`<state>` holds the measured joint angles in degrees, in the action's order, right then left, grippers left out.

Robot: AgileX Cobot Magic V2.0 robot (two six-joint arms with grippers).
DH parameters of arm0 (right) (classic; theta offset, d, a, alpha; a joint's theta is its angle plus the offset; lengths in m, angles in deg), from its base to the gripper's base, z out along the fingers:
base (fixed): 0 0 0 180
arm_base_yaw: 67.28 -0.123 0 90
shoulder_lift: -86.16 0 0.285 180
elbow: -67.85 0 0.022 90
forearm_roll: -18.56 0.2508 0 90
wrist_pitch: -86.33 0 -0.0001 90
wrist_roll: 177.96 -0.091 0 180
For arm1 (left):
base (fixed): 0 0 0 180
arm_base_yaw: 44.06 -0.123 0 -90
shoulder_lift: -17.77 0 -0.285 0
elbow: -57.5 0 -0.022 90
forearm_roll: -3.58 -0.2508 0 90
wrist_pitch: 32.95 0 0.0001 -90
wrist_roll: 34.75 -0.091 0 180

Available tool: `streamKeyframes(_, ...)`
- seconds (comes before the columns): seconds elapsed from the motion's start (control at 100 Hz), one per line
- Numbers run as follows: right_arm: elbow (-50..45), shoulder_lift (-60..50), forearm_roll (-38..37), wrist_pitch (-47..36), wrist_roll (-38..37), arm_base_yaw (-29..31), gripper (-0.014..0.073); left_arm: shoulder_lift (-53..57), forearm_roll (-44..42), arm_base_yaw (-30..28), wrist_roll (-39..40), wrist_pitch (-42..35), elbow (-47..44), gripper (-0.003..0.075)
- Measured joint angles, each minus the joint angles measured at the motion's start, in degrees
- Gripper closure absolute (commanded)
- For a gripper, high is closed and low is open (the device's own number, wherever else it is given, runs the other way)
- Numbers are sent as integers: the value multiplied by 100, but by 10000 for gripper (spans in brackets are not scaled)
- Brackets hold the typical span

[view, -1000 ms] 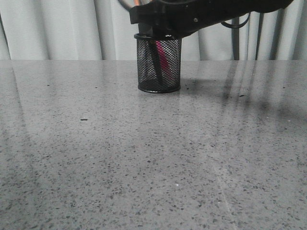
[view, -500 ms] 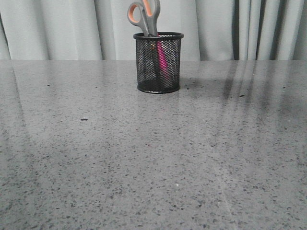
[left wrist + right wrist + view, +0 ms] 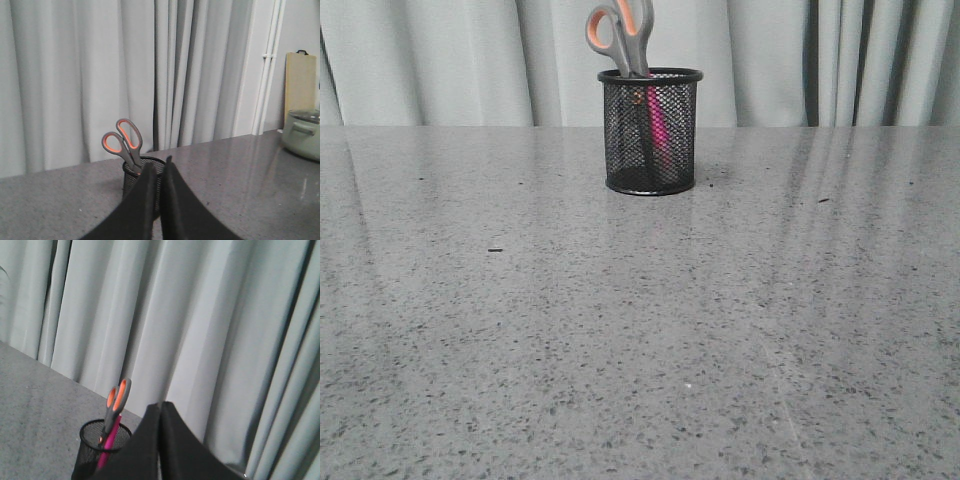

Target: Put pen and scissors into bin

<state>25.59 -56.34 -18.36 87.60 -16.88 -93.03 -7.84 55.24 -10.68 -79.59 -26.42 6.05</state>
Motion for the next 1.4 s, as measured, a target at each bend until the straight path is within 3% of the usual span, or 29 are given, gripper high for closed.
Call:
streamKeyframes(0.16, -589, -1210, 228, 960, 0, 0, 666, 10, 451, 0, 15, 142, -27, 740)
streamKeyframes(0.33, -767, -1799, 356, 1694, 0, 0, 666, 10, 514, 0, 19, 166, -27, 740)
streamKeyframes(1.08, -863, -1854, 379, 1780, 0, 0, 666, 33, 479, 0, 19, 80, -158, 740)
streamKeyframes(1.27, -863, -1854, 379, 1780, 0, 0, 666, 478, -261, -252, 111, -123, -803, 740)
streamKeyframes(1.4, -863, -1854, 379, 1780, 0, 0, 666, 1110, -1805, -778, 1209, 1, -1494, 740)
